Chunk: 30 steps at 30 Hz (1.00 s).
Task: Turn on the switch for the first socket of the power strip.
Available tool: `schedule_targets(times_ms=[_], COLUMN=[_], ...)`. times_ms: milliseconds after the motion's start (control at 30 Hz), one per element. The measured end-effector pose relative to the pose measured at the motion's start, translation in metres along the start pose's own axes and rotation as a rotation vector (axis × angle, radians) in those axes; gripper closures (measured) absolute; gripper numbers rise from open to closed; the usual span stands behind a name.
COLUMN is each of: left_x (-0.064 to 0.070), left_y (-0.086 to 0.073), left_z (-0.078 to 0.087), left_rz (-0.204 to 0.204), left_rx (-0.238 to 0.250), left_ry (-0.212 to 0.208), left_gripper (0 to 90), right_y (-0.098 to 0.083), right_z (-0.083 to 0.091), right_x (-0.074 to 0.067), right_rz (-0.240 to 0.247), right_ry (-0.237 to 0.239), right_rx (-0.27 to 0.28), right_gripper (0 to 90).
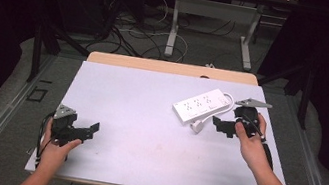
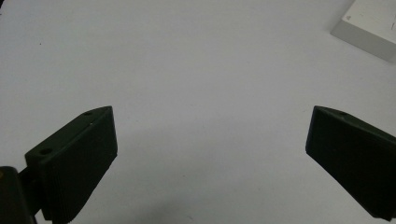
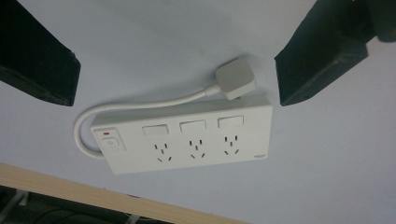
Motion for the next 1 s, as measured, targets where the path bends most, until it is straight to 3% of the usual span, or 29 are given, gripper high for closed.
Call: schedule_targets(times_ms=[467, 700, 1000], left_x=[0.000, 0.000, 0.000], left_y=[0.000, 0.000, 0.000], left_z=[0.000, 0.000, 0.000], left_rz=[0.000, 0.003, 0.003], left_rx=[0.005, 0.003, 0.003], left_ry=[0.003, 0.008, 0.010], left_gripper=[2.1, 2.1, 2.2], right_y=[-0.037, -0.055, -0.078], right_z=[0.014, 0.022, 0.024], right_x=[-0.001, 0.007, 0.022], right_rz=[-0.030, -0.044, -0.118], right_ry=[0.011, -0.010, -0.036], right_rx=[0.026, 0.035, 0.040], right_gripper=[0.0, 0.0, 0.0])
Point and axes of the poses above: each handheld gripper's, and its own axes: z roughly backward along the jaws, y roughly out of its top, x roughly to its right, the point moved 4 cm from there along -z, roughly forward along the jaws, and after that the axes turned 1 degree about -x, right-handed, at the moved point
